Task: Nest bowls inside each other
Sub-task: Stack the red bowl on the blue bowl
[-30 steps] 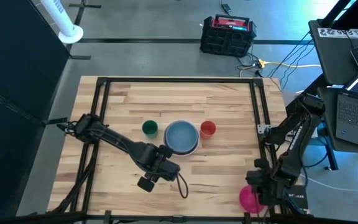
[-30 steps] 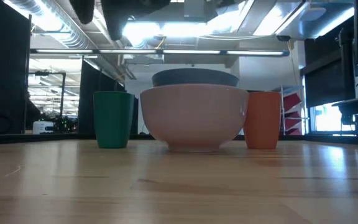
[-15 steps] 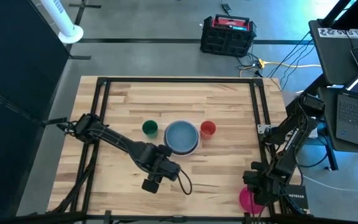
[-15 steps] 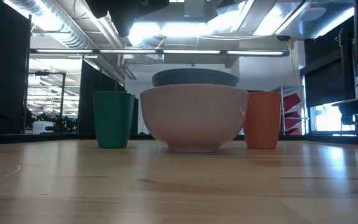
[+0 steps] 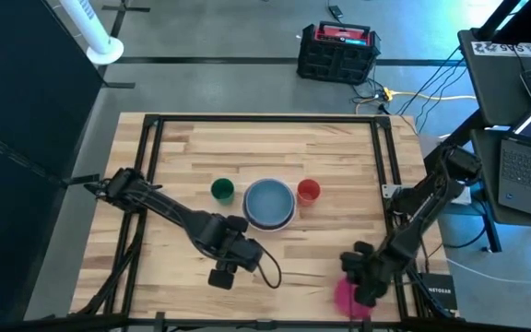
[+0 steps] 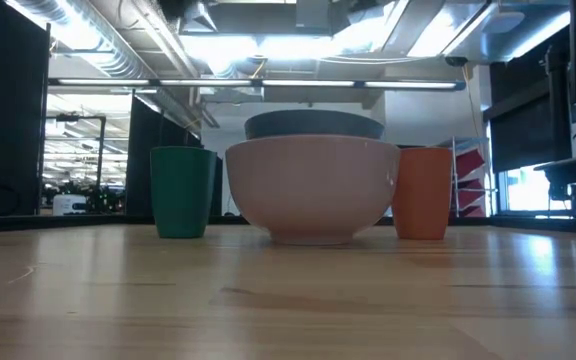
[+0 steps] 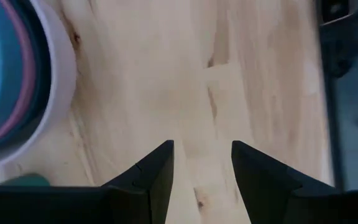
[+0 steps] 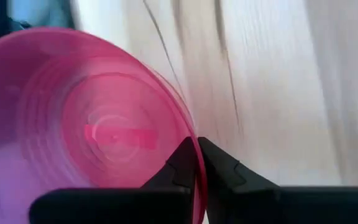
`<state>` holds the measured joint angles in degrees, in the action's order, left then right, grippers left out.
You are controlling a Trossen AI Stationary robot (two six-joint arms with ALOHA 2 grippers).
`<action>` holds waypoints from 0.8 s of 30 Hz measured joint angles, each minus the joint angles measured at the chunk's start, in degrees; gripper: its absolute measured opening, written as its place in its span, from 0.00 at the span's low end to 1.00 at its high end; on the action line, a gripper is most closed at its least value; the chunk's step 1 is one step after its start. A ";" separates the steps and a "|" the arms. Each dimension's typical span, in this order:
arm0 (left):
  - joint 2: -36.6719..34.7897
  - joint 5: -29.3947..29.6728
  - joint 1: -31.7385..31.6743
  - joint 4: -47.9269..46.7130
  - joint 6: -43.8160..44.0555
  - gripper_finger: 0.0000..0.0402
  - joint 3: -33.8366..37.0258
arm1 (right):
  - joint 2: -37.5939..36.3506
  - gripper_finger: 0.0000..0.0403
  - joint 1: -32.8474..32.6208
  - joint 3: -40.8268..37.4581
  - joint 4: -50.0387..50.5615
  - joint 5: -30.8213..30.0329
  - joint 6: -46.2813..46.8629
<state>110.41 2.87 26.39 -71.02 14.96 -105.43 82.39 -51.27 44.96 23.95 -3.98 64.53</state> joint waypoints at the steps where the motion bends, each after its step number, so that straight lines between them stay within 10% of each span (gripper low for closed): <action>1: -1.18 0.62 0.26 -0.19 1.38 0.36 0.00 | 0.00 0.00 2.45 1.69 0.19 -0.46 -3.16; 9: -9.57 8.18 2.01 -0.98 13.29 0.36 -0.03 | 0.30 0.00 24.40 15.91 5.46 -1.22 -28.27; 24: -12.51 16.03 8.57 -9.74 26.81 0.36 1.40 | 8.81 0.00 55.50 33.25 5.73 4.26 -48.41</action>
<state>97.90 18.90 34.96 -80.76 41.77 -104.03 91.20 4.23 78.21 29.68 0.27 16.12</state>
